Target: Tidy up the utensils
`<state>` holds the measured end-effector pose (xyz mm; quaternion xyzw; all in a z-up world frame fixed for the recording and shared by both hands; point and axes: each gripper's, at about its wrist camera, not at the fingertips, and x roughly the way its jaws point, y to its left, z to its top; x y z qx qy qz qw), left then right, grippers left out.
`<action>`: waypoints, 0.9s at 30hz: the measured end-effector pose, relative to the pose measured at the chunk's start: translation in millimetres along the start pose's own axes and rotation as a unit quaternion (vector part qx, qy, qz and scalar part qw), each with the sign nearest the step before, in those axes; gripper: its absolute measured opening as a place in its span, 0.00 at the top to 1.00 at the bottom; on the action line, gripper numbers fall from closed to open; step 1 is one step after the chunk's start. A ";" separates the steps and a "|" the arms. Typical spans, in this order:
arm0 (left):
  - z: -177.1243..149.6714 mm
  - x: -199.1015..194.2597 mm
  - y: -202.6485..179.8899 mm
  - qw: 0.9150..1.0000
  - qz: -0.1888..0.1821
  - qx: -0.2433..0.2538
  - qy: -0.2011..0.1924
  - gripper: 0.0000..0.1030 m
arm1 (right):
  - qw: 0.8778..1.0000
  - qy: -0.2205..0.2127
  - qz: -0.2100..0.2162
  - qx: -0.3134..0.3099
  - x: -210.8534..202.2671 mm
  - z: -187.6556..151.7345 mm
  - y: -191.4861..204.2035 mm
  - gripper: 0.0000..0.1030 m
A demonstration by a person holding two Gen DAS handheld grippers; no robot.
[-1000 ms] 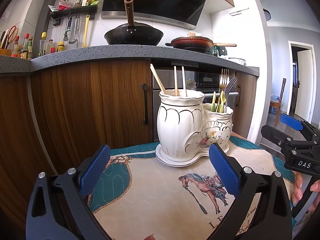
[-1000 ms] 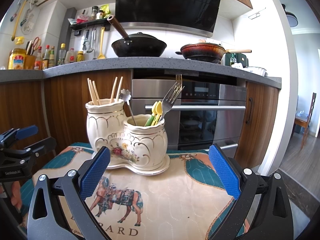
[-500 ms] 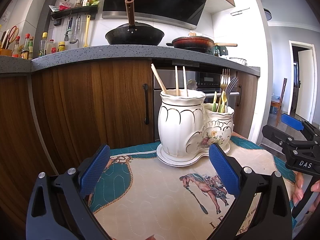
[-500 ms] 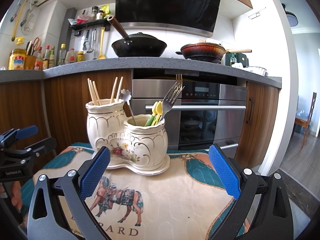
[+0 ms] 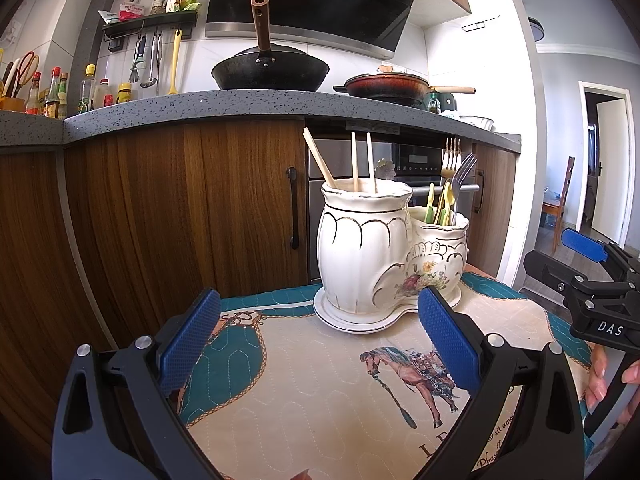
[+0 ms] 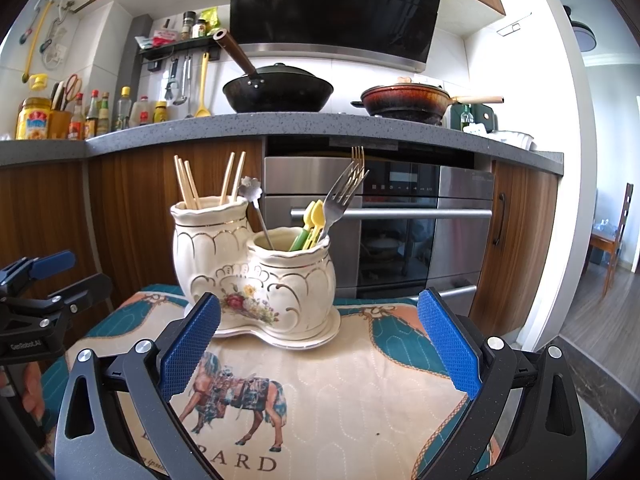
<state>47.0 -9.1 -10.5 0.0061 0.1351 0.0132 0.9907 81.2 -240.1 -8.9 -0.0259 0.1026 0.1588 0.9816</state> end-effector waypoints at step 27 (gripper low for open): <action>-0.3 -0.6 1.0 1.000 0.004 -0.001 -0.001 0.05 | 1.000 0.001 0.000 0.000 0.1 -0.6 -0.4 0.05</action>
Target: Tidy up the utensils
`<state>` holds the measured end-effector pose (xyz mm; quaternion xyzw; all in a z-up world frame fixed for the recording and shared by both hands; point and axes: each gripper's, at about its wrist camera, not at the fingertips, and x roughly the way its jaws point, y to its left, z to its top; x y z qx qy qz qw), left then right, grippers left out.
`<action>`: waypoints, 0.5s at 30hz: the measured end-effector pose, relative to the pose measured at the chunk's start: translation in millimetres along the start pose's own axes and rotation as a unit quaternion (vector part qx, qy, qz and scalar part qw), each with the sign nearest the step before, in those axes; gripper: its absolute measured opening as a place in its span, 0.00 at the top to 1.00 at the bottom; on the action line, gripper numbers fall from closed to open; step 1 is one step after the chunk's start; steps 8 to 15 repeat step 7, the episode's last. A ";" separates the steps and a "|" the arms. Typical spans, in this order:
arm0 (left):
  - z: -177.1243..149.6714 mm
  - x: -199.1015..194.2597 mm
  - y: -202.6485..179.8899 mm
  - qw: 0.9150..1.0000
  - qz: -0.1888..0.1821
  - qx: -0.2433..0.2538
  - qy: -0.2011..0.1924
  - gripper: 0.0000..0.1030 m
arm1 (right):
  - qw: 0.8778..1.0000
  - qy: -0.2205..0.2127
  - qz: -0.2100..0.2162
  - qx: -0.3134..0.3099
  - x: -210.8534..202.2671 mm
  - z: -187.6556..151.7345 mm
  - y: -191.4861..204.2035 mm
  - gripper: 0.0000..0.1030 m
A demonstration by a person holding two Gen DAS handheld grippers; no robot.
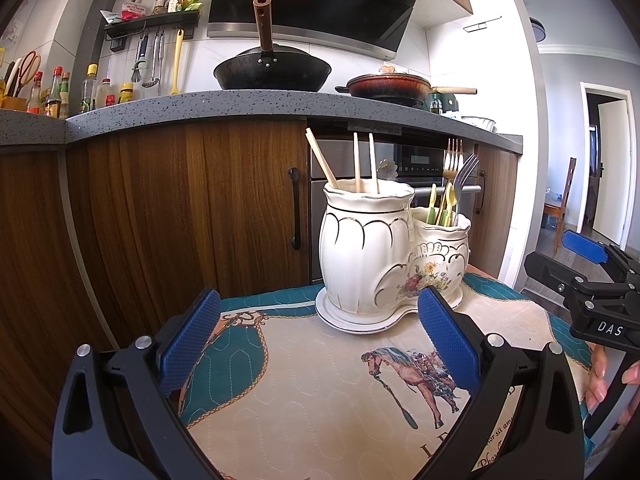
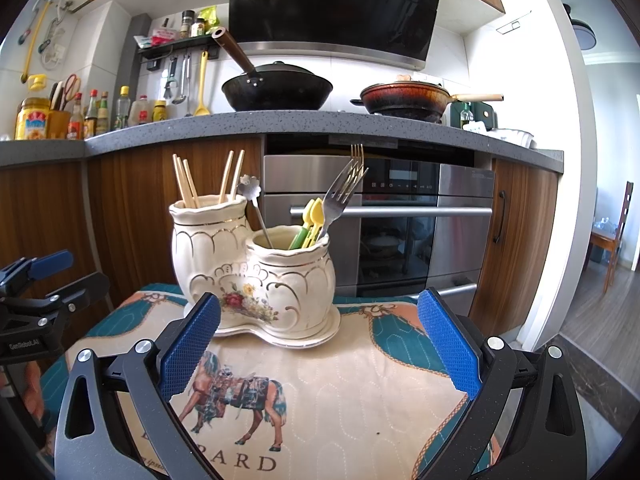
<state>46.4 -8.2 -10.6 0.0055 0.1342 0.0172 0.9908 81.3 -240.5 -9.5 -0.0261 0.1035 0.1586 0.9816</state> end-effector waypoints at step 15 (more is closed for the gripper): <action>-0.1 0.4 0.4 1.000 0.003 -0.001 0.001 0.05 | 1.000 0.001 0.000 0.000 0.2 0.2 0.1 0.05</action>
